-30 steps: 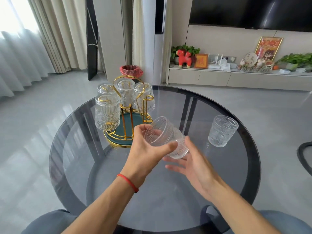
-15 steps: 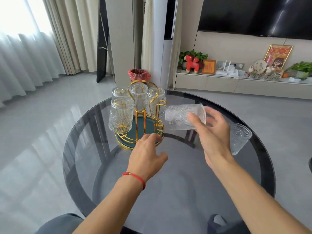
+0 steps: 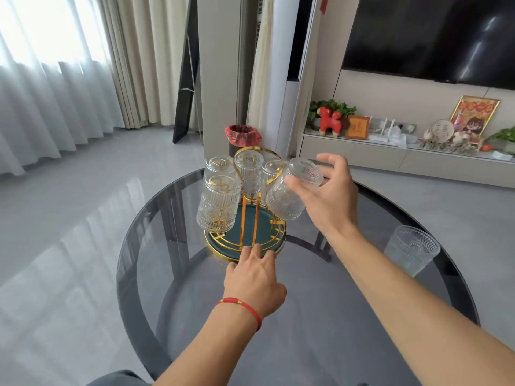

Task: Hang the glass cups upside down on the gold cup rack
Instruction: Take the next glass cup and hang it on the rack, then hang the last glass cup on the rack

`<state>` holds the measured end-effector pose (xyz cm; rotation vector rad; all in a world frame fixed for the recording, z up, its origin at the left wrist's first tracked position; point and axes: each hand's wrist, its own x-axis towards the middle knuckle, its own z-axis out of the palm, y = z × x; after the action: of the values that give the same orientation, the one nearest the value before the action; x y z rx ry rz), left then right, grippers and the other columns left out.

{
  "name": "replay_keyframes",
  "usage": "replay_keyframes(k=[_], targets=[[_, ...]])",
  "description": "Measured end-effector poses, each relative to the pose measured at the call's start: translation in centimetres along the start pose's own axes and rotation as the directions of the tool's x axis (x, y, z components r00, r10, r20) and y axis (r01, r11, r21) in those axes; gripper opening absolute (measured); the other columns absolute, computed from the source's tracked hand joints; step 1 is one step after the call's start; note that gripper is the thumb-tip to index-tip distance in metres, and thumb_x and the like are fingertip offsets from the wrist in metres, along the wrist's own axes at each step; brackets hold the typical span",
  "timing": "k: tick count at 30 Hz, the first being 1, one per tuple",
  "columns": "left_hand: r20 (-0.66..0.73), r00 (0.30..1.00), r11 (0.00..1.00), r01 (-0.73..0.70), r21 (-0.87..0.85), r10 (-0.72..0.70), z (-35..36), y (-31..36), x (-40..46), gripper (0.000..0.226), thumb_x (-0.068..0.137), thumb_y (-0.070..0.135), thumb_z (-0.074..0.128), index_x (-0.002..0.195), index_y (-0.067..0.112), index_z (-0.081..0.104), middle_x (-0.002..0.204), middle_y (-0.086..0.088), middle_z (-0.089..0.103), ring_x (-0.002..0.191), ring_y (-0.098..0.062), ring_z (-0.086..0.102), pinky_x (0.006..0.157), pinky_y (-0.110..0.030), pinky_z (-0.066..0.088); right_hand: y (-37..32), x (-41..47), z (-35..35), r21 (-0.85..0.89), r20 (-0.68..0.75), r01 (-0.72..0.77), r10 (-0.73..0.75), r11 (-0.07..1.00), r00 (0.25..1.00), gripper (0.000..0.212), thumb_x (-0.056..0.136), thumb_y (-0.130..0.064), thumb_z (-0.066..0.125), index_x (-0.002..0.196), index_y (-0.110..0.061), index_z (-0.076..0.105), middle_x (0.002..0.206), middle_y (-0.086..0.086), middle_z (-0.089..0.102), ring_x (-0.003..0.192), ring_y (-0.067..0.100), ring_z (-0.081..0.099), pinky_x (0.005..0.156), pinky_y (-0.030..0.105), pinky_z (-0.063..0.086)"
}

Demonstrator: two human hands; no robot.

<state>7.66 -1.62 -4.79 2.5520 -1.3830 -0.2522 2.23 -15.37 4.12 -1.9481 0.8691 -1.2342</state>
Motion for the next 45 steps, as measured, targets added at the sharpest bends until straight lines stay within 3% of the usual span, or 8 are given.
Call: replay_keyframes(k=[4, 18, 23, 25, 29, 33, 38, 45], targets=[[0.005, 1.000, 0.999, -0.006, 0.044, 0.006, 0.1, 0.0, 0.1, 0.054, 0.093, 0.038, 0.061, 0.141, 0.018, 0.049, 0.144, -0.005, 0.045, 0.137, -0.026, 0.037, 0.108, -0.048, 0.043, 0.6, -0.6, 1.5, -0.087, 0.060, 0.070, -0.065, 0.994, 0.996, 0.069, 0.071, -0.046, 0.089, 0.127, -0.027, 0.054, 0.119, -0.006, 0.068, 0.109, 0.017, 0.065, 0.092, 0.037, 0.053], [-0.052, 0.999, 0.998, -0.009, 0.069, 0.013, 0.4, 0.4, 0.3, 0.058, 0.092, 0.057, 0.058, 0.138, 0.022, 0.054, 0.144, -0.004, 0.050, 0.137, -0.024, 0.042, 0.098, -0.043, 0.051, 3.5, -1.9, -0.2, -0.172, 0.314, 0.191, -0.130, 0.966, 0.940, 0.065, 0.097, -0.047, 0.067, 0.149, -0.020, 0.040, 0.152, 0.006, 0.055, 0.134, 0.023, 0.056, 0.103, 0.033, 0.045], [-0.274, 0.949, 0.961, -0.208, -0.179, 0.154, 1.3, 2.5, -0.2, 0.045, 0.097, 0.040, 0.058, 0.139, 0.027, 0.052, 0.138, 0.004, 0.059, 0.127, -0.018, 0.053, 0.095, -0.036, 0.052, 8.3, -3.4, -5.7, -0.308, 0.178, 0.202, -0.152, 0.930, 0.972, 0.038, 0.098, -0.029, 0.070, 0.131, -0.014, 0.058, 0.135, 0.003, 0.063, 0.130, 0.021, 0.053, 0.108, 0.027, 0.036], [-0.295, 0.933, 0.925, -0.284, -0.251, 0.206, 1.9, 3.3, -0.5, 0.051, 0.095, 0.037, 0.061, 0.144, 0.029, 0.048, 0.141, 0.004, 0.057, 0.129, -0.018, 0.052, 0.099, -0.034, 0.049, 10.5, -3.3, -7.9, -0.464, 0.102, 0.173, -0.141, 0.869, 0.985, 0.037, 0.092, -0.024, 0.077, 0.124, -0.010, 0.065, 0.135, 0.010, 0.062, 0.136, 0.031, 0.049, 0.118, 0.042, 0.029], [-0.341, 0.910, 0.884, -0.348, -0.313, 0.238, 2.7, 4.0, -0.6, 0.057, 0.093, 0.034, 0.066, 0.146, 0.029, 0.047, 0.141, 0.004, 0.058, 0.127, -0.015, 0.054, 0.102, -0.028, 0.045, 13.0, -2.0, -10.6, -0.657, -0.027, -0.077, 0.079, 0.750, 0.997, 0.059, 0.084, -0.027, 0.084, 0.135, -0.012, 0.060, 0.161, 0.024, 0.034, 0.154, 0.045, 0.019, 0.122, 0.064, 0.005], [-0.365, 0.902, 0.845, -0.371, -0.385, 0.230, 2.8, 4.4, -0.6, 0.056, 0.091, 0.031, 0.069, 0.144, 0.028, 0.050, 0.134, 0.003, 0.063, 0.120, -0.015, 0.059, 0.102, -0.034, 0.052, 14.9, -1.3, -12.2, -0.508, -0.095, -0.269, 0.257, 0.819, 0.962, 0.088, 0.084, -0.021, 0.085, 0.156, -0.011, 0.035, 0.166, 0.028, 0.011, 0.152, 0.047, 0.017, 0.119, 0.051, 0.025], [-0.367, 0.906, 0.819, -0.369, -0.440, 0.211, 2.5, 5.0, -0.9, 0.056, 0.091, 0.026, 0.071, 0.143, 0.026, 0.051, 0.129, 0.003, 0.065, 0.115, -0.012, 0.061, 0.098, -0.037, 0.055, 16.6, -0.9, -13.9, -0.257, -0.150, -0.458, 0.433, 0.851, 0.889, 0.113, 0.074, -0.027, 0.091, 0.161, -0.016, 0.020, 0.156, 0.018, 0.046, 0.140, 0.033, 0.046, 0.110, 0.042, 0.040], [-0.316, 0.939, 0.685, -0.319, -0.655, 0.135, 1.7, 5.3, -1.4, 0.039, 0.099, 0.023, 0.064, 0.138, 0.025, 0.057, 0.123, 0.006, 0.068, 0.112, -0.001, 0.063, 0.090, -0.024, 0.058, 13.1, -3.0, -13.4, -0.300, 0.160, -0.074, 0.127, 0.951, 0.979, 0.121, 0.065, -0.049, 0.092, 0.159, -0.044, 0.016, 0.125, -0.010, 0.064, 0.113, 0.010, 0.057, 0.095, 0.029, 0.042]])
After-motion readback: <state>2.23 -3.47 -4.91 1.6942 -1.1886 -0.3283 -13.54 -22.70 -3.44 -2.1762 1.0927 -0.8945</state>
